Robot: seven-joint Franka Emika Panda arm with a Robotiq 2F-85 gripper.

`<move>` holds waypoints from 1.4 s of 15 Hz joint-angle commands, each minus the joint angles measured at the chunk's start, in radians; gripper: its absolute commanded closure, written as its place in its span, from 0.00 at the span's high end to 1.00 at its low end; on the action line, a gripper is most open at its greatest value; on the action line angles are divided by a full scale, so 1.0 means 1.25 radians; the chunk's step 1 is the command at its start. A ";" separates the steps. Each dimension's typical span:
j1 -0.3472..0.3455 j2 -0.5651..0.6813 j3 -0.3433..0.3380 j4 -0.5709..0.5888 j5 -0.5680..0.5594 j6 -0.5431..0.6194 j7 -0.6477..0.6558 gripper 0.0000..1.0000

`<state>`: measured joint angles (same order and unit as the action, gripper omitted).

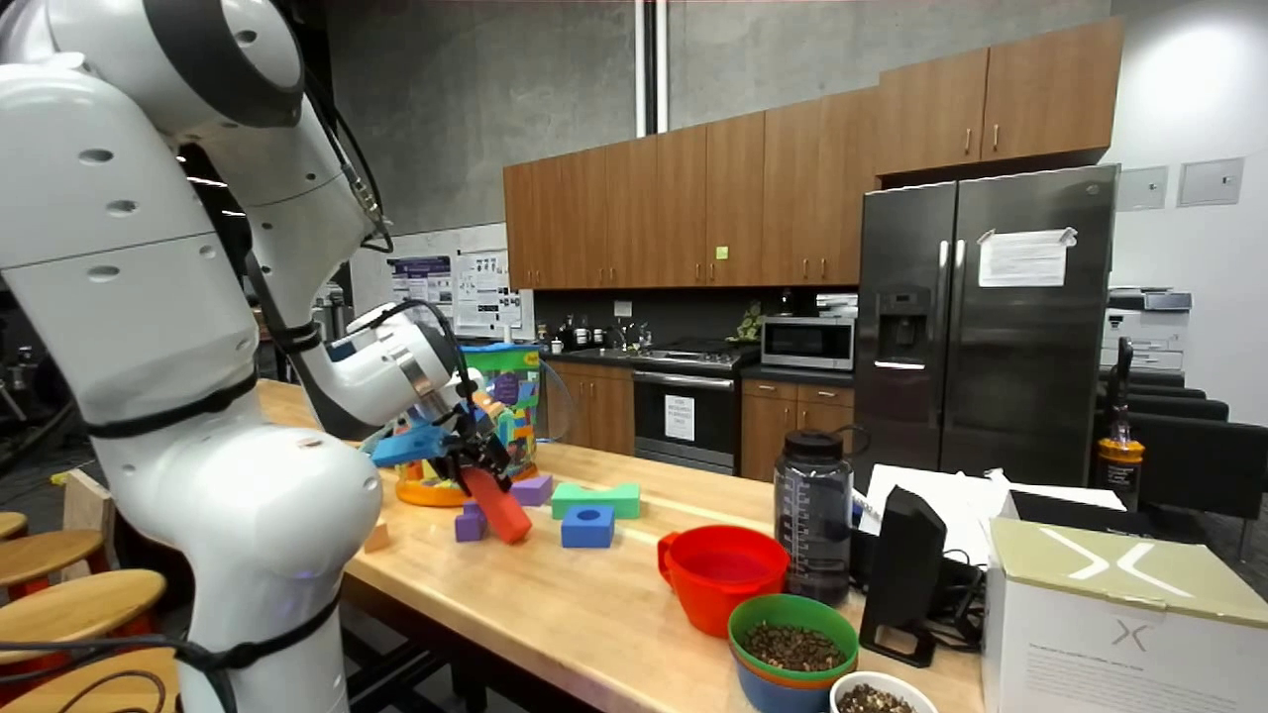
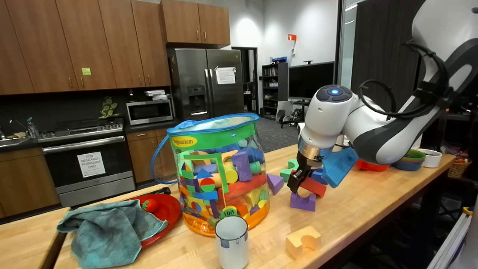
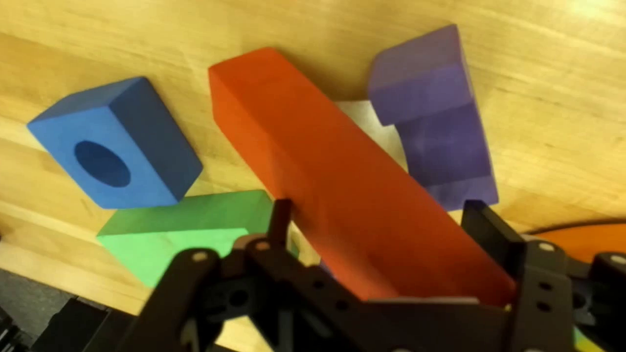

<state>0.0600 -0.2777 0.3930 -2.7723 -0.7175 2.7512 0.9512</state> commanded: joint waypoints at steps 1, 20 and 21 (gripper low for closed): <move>0.032 0.032 -0.039 0.000 0.041 -0.007 -0.030 1.00; 0.095 -0.235 -0.084 0.063 0.476 -0.428 -0.418 1.00; 0.094 -0.243 -0.083 0.064 0.474 -0.437 -0.419 1.00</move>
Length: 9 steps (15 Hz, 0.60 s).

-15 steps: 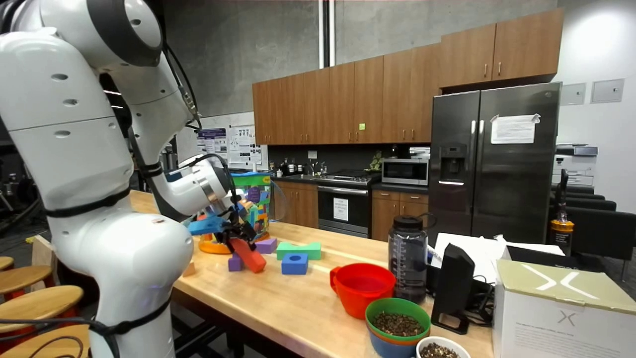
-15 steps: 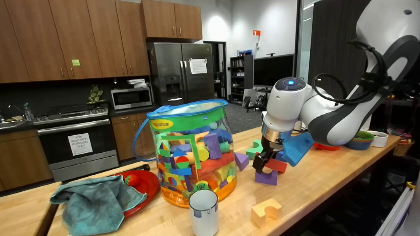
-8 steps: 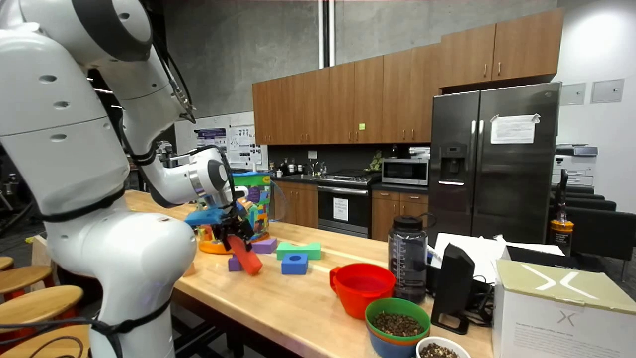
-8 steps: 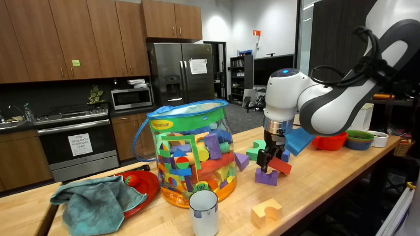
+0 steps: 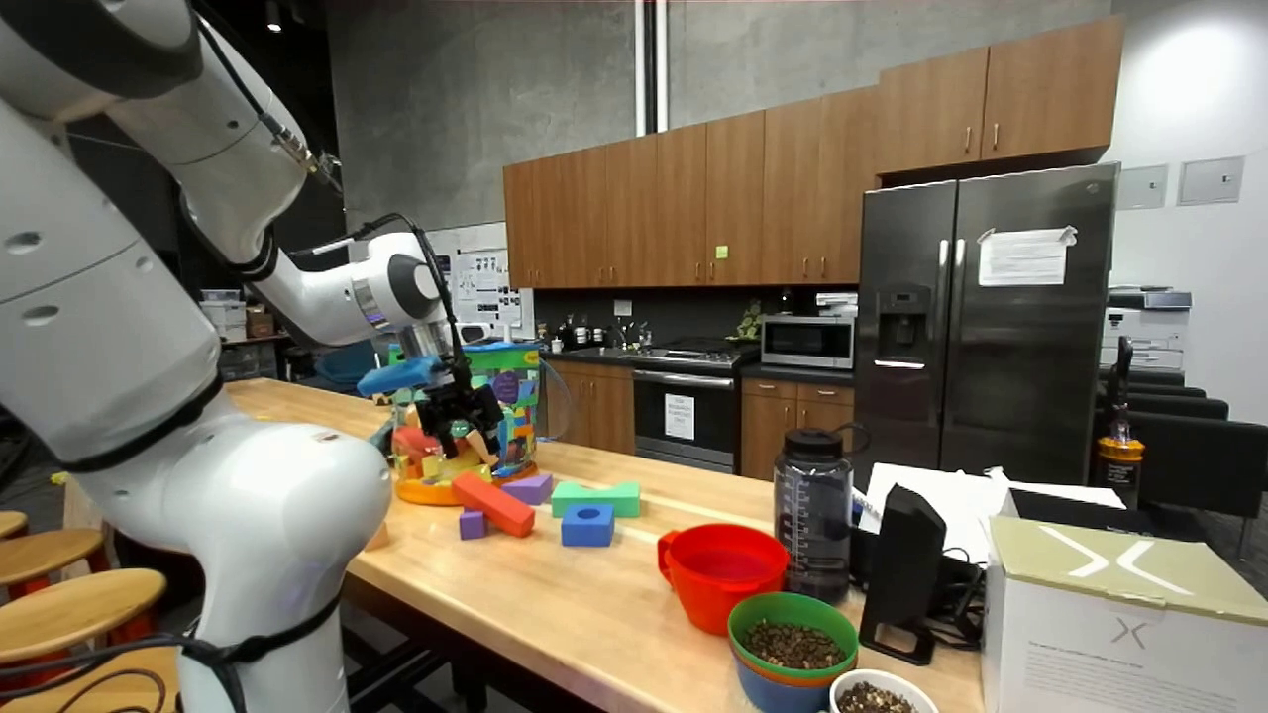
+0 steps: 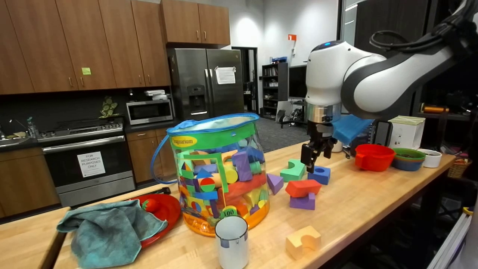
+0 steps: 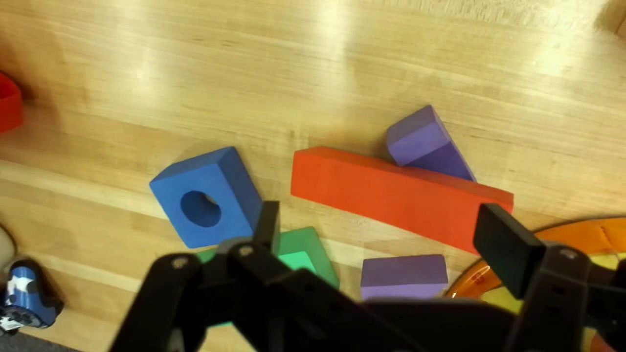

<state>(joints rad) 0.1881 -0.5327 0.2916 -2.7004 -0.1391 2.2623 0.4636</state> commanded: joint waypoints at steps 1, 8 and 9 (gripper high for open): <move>-0.010 -0.045 -0.002 0.008 0.012 -0.053 -0.029 1.00; -0.014 -0.044 0.012 0.008 0.015 -0.042 -0.012 1.00; -0.014 -0.044 0.012 0.008 0.015 -0.042 -0.012 1.00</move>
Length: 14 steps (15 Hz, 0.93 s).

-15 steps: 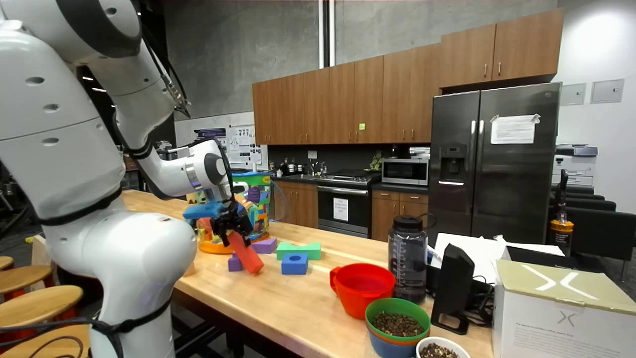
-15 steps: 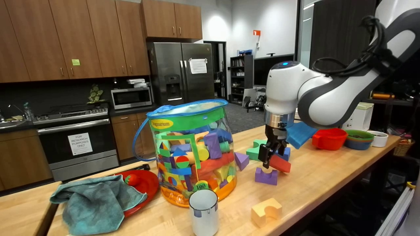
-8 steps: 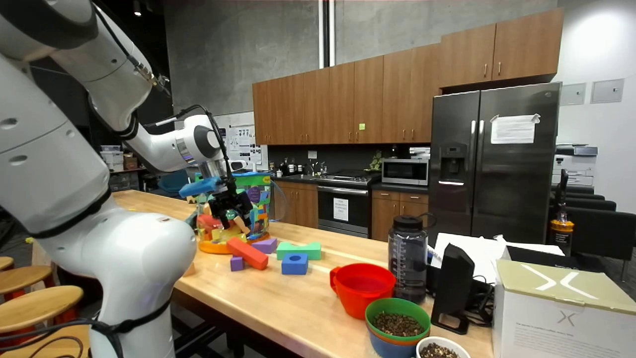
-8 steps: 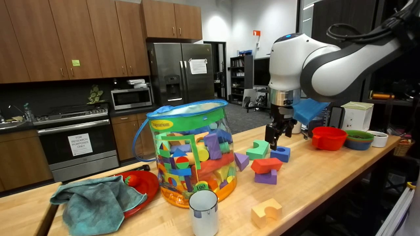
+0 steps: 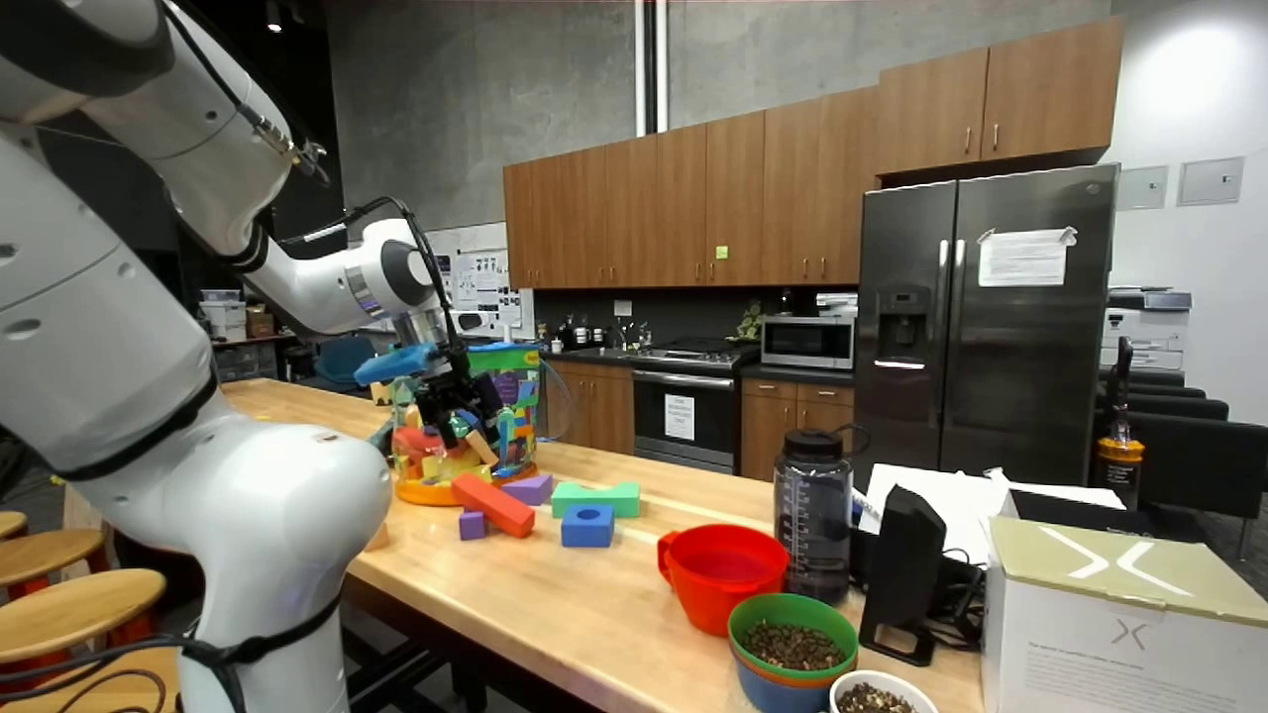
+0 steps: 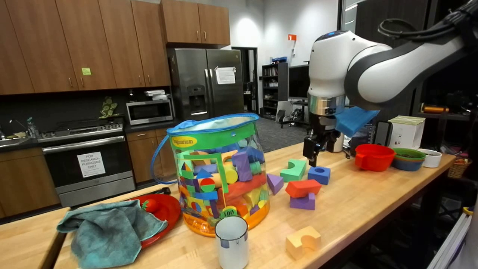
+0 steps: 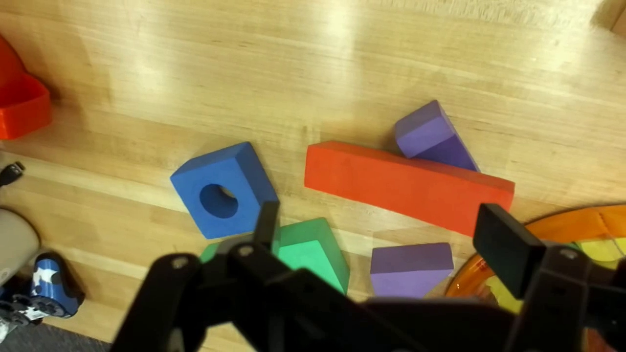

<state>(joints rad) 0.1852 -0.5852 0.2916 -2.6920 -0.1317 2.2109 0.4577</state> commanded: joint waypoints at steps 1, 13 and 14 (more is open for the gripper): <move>-0.012 -0.002 0.012 0.001 0.009 -0.001 -0.007 1.00; -0.012 -0.002 0.012 0.001 0.009 -0.001 -0.007 1.00; -0.012 -0.002 0.012 0.001 0.009 -0.001 -0.007 1.00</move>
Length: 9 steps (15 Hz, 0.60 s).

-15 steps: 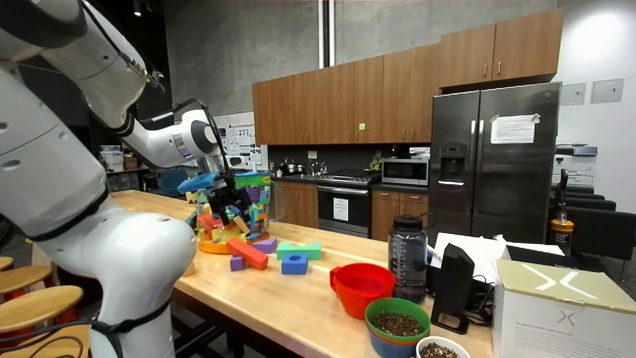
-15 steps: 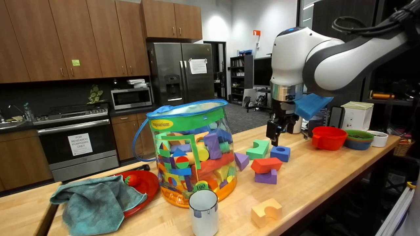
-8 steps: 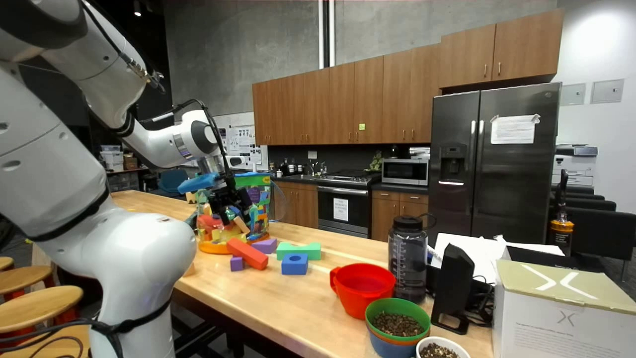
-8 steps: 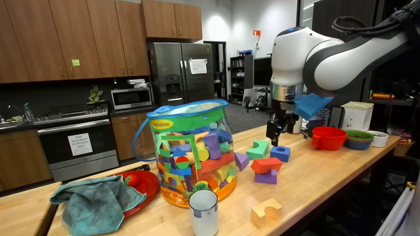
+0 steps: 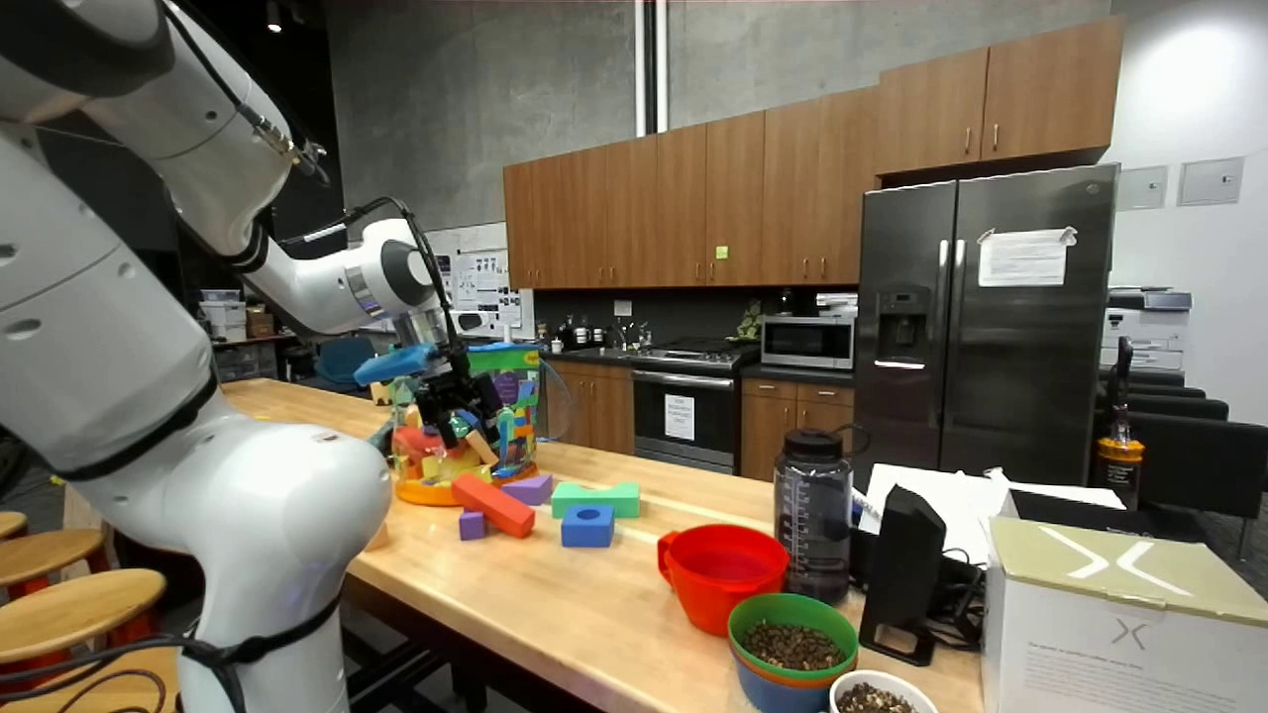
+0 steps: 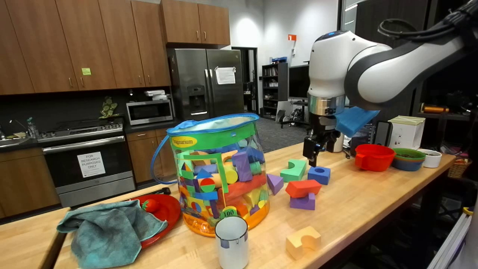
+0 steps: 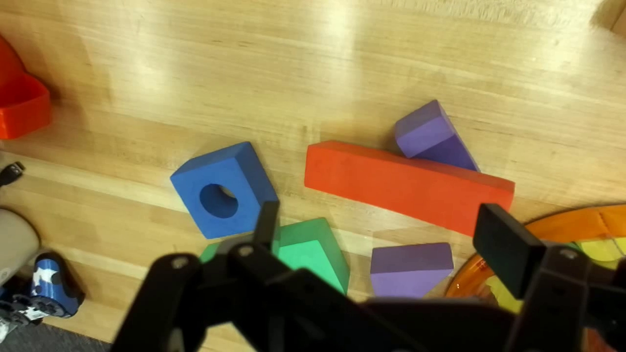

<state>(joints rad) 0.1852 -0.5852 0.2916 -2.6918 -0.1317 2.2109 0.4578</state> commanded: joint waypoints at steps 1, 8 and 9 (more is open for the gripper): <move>-0.016 0.001 0.009 0.006 0.001 0.000 -0.015 1.00; -0.076 0.054 -0.025 0.164 -0.103 0.020 -0.155 1.00; -0.081 0.071 -0.031 0.200 -0.113 0.025 -0.180 1.00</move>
<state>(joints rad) 0.1072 -0.5641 0.2791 -2.5617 -0.2334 2.2340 0.3196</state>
